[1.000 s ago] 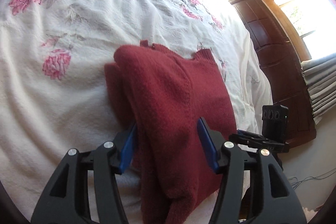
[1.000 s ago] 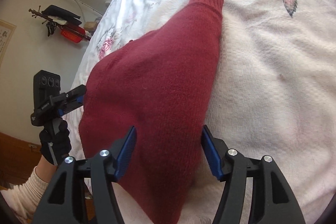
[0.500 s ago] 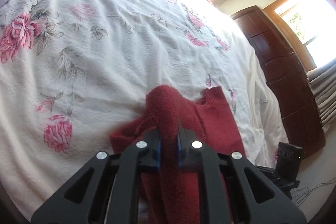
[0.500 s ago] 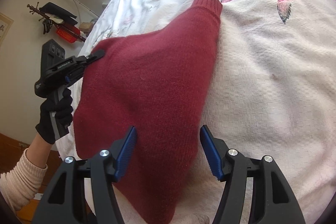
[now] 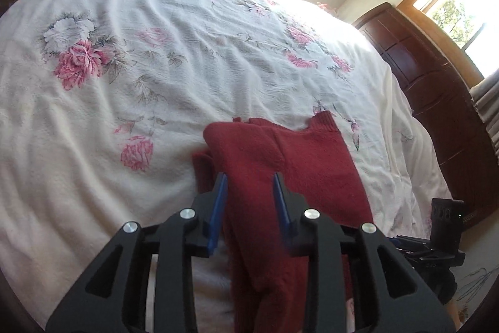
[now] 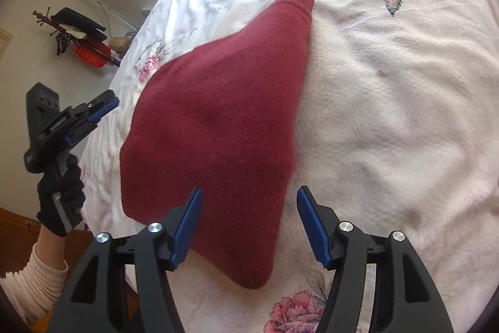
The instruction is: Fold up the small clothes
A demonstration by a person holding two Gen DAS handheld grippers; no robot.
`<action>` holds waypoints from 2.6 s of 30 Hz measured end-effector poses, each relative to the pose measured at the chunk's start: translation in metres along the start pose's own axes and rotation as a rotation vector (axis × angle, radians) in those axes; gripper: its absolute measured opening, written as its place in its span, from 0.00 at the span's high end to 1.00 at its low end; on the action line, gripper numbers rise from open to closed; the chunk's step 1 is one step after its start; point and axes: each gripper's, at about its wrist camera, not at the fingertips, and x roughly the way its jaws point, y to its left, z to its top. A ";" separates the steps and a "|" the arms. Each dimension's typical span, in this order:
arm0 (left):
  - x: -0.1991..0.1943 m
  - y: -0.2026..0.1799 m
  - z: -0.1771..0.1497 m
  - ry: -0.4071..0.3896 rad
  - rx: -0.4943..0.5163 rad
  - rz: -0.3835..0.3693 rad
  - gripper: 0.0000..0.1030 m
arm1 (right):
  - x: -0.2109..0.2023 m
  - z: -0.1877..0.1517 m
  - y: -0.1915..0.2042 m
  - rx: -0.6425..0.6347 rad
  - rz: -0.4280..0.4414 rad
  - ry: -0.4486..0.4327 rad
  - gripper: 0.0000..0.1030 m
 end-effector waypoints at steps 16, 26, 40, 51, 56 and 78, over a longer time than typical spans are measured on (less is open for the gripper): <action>0.030 0.010 -0.089 0.176 -0.087 0.200 0.57 | 0.016 -0.041 -0.009 0.069 -0.192 0.035 0.39; -0.049 -0.044 -0.103 0.108 -0.015 0.342 0.23 | -0.065 -0.065 0.050 -0.047 -0.292 -0.123 0.04; -0.114 -0.090 -0.146 0.057 0.033 0.475 0.16 | -0.105 -0.115 0.100 -0.102 -0.403 -0.171 0.04; -0.136 -0.106 -0.163 0.030 0.041 0.527 0.15 | -0.127 -0.122 0.130 -0.136 -0.467 -0.210 0.04; -0.141 -0.113 -0.167 0.023 0.047 0.528 0.15 | -0.130 -0.125 0.133 -0.134 -0.478 -0.217 0.04; -0.139 -0.123 -0.171 0.027 0.072 0.556 0.15 | -0.129 -0.126 0.132 -0.115 -0.447 -0.187 0.04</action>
